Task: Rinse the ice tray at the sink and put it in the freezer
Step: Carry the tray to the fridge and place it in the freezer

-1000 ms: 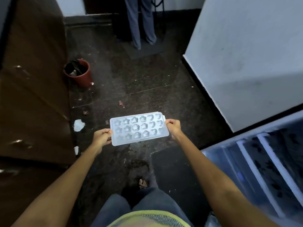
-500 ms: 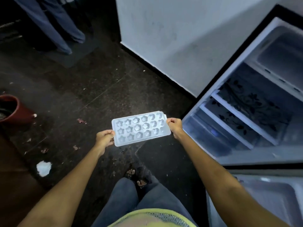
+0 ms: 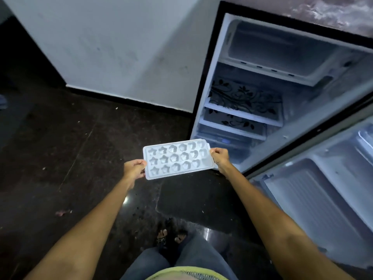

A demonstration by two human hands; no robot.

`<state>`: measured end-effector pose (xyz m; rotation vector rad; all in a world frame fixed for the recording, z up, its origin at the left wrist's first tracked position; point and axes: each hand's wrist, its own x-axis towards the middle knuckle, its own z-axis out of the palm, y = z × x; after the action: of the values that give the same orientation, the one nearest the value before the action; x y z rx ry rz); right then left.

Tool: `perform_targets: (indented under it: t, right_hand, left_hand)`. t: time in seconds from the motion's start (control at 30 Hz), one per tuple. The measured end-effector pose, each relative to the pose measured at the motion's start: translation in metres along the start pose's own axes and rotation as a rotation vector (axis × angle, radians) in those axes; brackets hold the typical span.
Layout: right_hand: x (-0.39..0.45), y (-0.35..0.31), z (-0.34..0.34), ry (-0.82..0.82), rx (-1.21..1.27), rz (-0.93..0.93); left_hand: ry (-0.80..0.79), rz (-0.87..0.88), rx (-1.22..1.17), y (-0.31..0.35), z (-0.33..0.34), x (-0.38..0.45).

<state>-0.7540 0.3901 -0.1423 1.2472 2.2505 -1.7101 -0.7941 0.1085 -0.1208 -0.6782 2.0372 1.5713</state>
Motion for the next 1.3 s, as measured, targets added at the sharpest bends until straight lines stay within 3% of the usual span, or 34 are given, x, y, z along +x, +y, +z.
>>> perform_targets:
  t: [0.37,0.77,1.3]
  right_hand:
    - [0.002,0.012,-0.094,0.279,0.184,-0.013]
    - [0.034,-0.015,-0.183,0.321,0.260,-0.064]
    - [0.102,-0.122,-0.271,0.362,0.318,-0.150]
  left_hand:
    - [-0.190,0.176,0.090,0.056,0.092,0.007]
    - [-0.230,0.313,0.083,0.123,0.182,0.002]
    - [-0.176,0.494,-0.093,0.233,0.264,0.000]
